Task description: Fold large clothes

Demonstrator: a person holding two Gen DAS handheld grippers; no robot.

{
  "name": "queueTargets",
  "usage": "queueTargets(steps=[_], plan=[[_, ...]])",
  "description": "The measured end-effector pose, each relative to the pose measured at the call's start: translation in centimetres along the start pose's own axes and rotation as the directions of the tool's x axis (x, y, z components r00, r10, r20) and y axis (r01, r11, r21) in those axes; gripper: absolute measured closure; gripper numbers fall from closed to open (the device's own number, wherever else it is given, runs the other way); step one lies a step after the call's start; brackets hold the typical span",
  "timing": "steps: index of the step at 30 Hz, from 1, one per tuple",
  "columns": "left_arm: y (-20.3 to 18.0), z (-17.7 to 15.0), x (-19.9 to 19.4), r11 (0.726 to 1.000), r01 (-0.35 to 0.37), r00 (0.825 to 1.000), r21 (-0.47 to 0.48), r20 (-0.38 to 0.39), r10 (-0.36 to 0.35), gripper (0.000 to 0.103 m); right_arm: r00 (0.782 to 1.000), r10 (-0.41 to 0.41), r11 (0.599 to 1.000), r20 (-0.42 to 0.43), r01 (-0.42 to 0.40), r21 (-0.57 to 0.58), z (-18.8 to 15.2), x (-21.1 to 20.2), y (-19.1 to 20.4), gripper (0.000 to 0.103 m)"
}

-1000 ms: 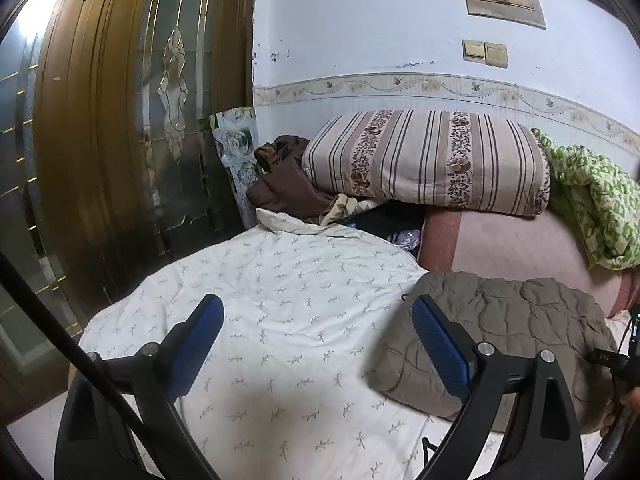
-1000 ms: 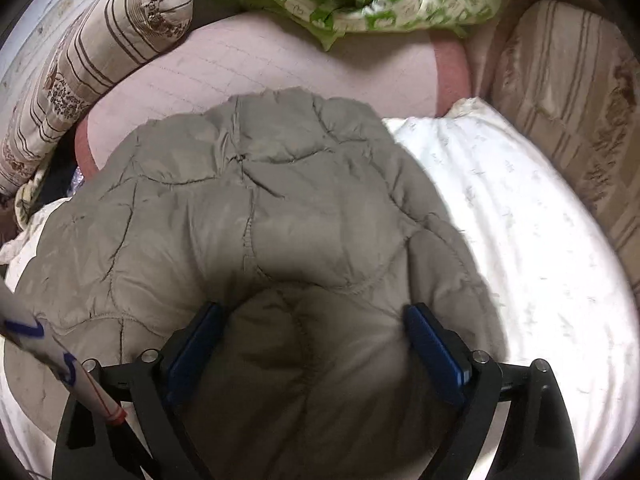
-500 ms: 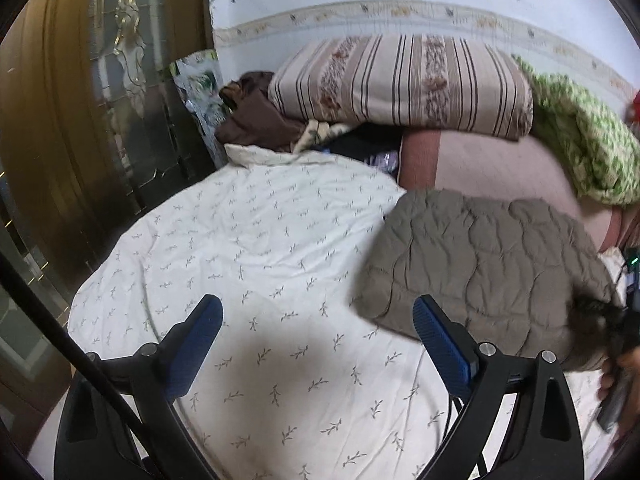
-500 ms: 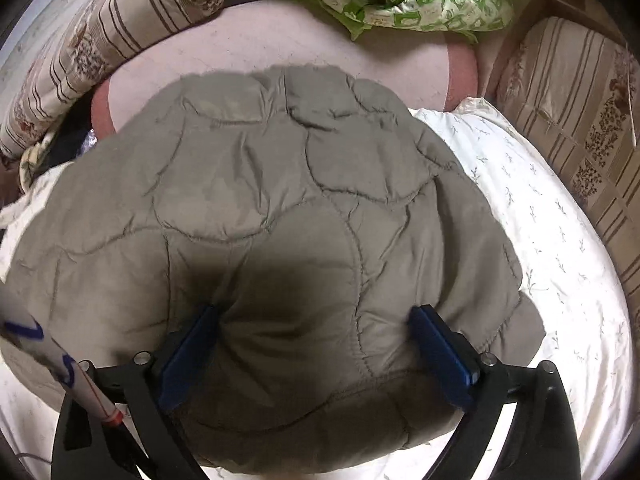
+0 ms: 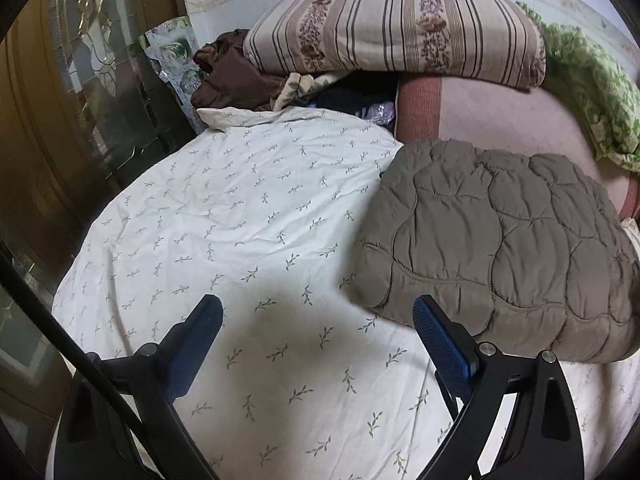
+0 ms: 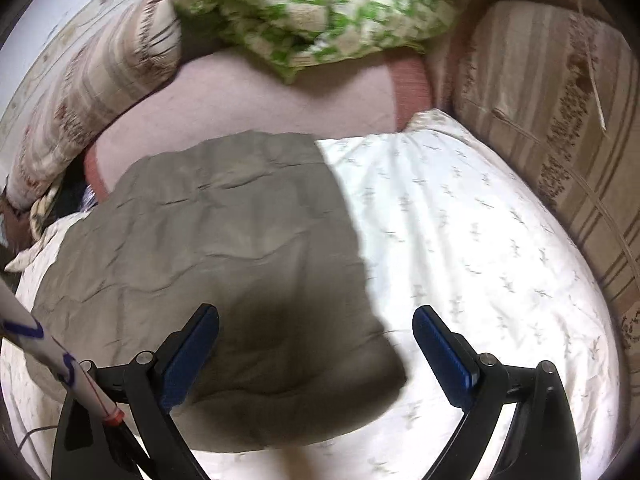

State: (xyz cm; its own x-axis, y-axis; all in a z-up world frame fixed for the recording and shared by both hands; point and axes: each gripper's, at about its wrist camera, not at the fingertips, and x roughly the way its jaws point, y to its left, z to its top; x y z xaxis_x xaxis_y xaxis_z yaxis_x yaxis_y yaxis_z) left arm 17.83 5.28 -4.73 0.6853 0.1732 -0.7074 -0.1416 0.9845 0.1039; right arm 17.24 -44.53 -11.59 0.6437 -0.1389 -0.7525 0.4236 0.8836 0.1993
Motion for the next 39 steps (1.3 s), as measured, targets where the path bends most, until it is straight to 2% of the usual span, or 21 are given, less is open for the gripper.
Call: queueTargets(steps=[7,10,13,17,20,22,24,25,27,29,31,33,34,35,36,37,38,39], plan=[[-1.0,0.8,2.3,0.999,-0.018,1.0,0.035,-0.023,0.019,0.008,0.998,0.023,0.994,-0.053,-0.017,0.106,0.8,2.8,-3.5,0.004],[-0.7,1.7,3.2,1.0,0.021,1.0,0.024,-0.024,-0.02,0.008,0.996,0.059,0.99,-0.067,-0.05,0.129,0.9,3.7,-3.7,0.004],[0.4,3.2,4.7,0.994,0.109,0.994,-0.015,-0.029,-0.109,0.008,0.99,0.119,0.983,-0.076,-0.107,0.151,1.2,4.2,-3.8,0.003],[1.4,5.0,8.7,0.968,0.237,0.966,-0.08,-0.091,-0.243,0.008,0.967,0.217,0.968,-0.133,-0.196,0.155,1.4,5.8,-3.3,0.003],[1.5,5.5,11.9,0.94,0.323,0.93,-0.113,-0.148,-0.337,0.008,0.956,0.229,0.968,-0.183,-0.204,0.146,1.2,7.4,-2.9,0.003],[1.3,5.6,13.9,0.916,0.379,0.9,-0.13,-0.179,-0.398,0.008,0.947,0.252,0.962,-0.199,-0.222,0.161,1.0,8.1,-2.8,0.002],[1.1,5.7,15.7,0.868,0.47,0.843,-0.158,-0.211,-0.495,0.008,0.935,0.282,0.951,-0.214,-0.244,0.187,0.9,9.0,-3.0,0.001],[1.0,5.7,16.3,0.848,0.499,0.82,-0.176,-0.219,-0.528,0.008,0.929,0.297,0.946,-0.222,-0.256,0.199,0.8,9.5,-3.1,0.0],[0.8,5.9,17.9,0.791,0.572,0.756,-0.216,-0.236,-0.611,0.008,0.908,0.342,0.929,-0.24,-0.288,0.233,0.7,10.5,-3.6,0.0],[0.5,6.0,19.3,0.748,0.618,0.703,-0.244,-0.255,-0.664,0.008,0.878,0.402,0.9,-0.26,-0.326,0.289,0.5,11.7,-4.3,0.0],[-0.5,6.2,20.7,0.687,0.667,0.628,-0.288,-0.278,-0.727,0.008,0.854,0.447,0.876,-0.267,-0.359,0.322,0.4,12.5,-4.6,0.0],[-2.2,6.0,21.5,0.644,0.7,0.567,-0.308,-0.308,-0.764,0.008,0.833,0.482,0.859,-0.272,-0.388,0.334,0.5,13.2,-4.7,0.0],[-3.2,5.9,21.6,0.644,0.704,0.558,-0.299,-0.328,-0.762,0.007,0.828,0.49,0.856,-0.273,-0.399,0.328,0.6,13.3,-4.5,0.0],[-4.4,5.8,21.2,0.675,0.69,0.587,-0.262,-0.344,-0.733,0.005,0.826,0.494,0.856,-0.273,-0.406,0.32,0.6,13.4,-4.3,0.0],[-5.6,5.8,20.6,0.713,0.671,0.629,-0.203,-0.352,-0.693,0.005,0.824,0.497,0.856,-0.272,-0.412,0.313,0.7,13.5,-4.1,0.0],[-6.4,6.0,20.0,0.735,0.661,0.655,-0.153,-0.36,-0.664,0.005,0.823,0.499,0.854,-0.27,-0.416,0.312,0.8,13.6,-3.9,0.0],[-6.8,6.1,19.5,0.747,0.653,0.671,-0.125,-0.361,-0.647,0.005,0.825,0.499,0.854,-0.265,-0.416,0.314,0.8,13.6,-3.7,0.002],[-6.9,6.2,19.3,0.75,0.649,0.675,-0.124,-0.362,-0.643,0.015,0.824,0.504,0.85,-0.259,-0.421,0.317,0.8,13.4,-3.5,0.01]])
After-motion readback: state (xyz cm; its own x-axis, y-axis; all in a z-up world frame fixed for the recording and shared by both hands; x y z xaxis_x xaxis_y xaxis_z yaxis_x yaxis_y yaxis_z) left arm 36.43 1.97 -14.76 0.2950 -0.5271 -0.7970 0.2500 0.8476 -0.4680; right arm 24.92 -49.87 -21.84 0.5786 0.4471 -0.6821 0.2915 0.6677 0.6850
